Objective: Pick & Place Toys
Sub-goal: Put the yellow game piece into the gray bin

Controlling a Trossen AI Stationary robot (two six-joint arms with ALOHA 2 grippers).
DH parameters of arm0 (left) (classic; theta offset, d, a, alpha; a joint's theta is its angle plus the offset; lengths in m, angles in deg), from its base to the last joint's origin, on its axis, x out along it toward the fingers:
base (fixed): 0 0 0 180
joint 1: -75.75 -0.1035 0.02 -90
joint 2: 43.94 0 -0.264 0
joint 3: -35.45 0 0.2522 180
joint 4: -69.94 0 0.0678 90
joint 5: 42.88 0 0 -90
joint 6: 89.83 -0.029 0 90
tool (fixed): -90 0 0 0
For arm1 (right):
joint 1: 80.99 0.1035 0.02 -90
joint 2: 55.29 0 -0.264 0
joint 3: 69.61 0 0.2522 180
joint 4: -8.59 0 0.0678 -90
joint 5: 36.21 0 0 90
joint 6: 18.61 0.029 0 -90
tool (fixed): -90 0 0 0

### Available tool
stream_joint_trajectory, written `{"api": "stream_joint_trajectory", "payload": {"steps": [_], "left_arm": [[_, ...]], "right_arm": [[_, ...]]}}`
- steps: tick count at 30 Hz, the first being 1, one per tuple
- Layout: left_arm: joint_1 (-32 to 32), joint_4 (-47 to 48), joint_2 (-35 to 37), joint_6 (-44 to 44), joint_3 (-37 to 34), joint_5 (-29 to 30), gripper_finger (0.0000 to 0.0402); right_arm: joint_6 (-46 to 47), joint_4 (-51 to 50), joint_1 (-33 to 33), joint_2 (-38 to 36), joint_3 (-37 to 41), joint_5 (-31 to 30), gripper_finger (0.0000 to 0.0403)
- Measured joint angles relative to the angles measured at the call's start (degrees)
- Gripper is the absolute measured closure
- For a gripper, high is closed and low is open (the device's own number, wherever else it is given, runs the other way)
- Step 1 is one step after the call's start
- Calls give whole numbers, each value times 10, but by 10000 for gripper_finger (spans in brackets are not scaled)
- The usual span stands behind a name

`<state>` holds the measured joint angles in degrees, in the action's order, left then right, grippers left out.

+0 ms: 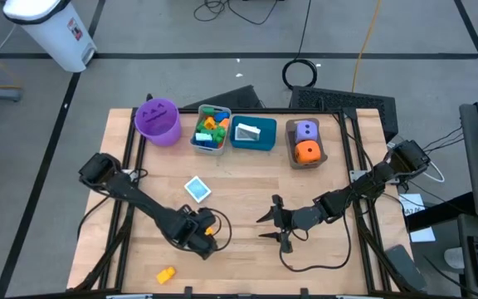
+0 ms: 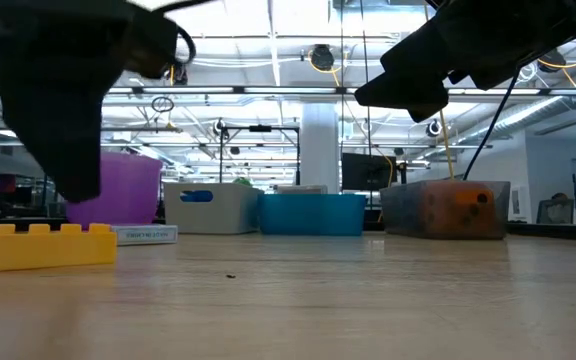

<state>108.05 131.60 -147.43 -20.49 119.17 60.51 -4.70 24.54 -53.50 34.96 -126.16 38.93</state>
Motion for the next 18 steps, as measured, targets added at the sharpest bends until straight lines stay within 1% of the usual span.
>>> {"api": "stream_joint_trajectory", "payload": {"steps": [5, 18], "left_arm": [[-1, 4, -25, -20, 0, -14, 119], [-1, 3, -28, -20, 0, -13, 119]], "right_arm": [[0, 0, 0, 0, 0, 0, 195], [0, 0, 0, 0, 0, 0, 195]]}}
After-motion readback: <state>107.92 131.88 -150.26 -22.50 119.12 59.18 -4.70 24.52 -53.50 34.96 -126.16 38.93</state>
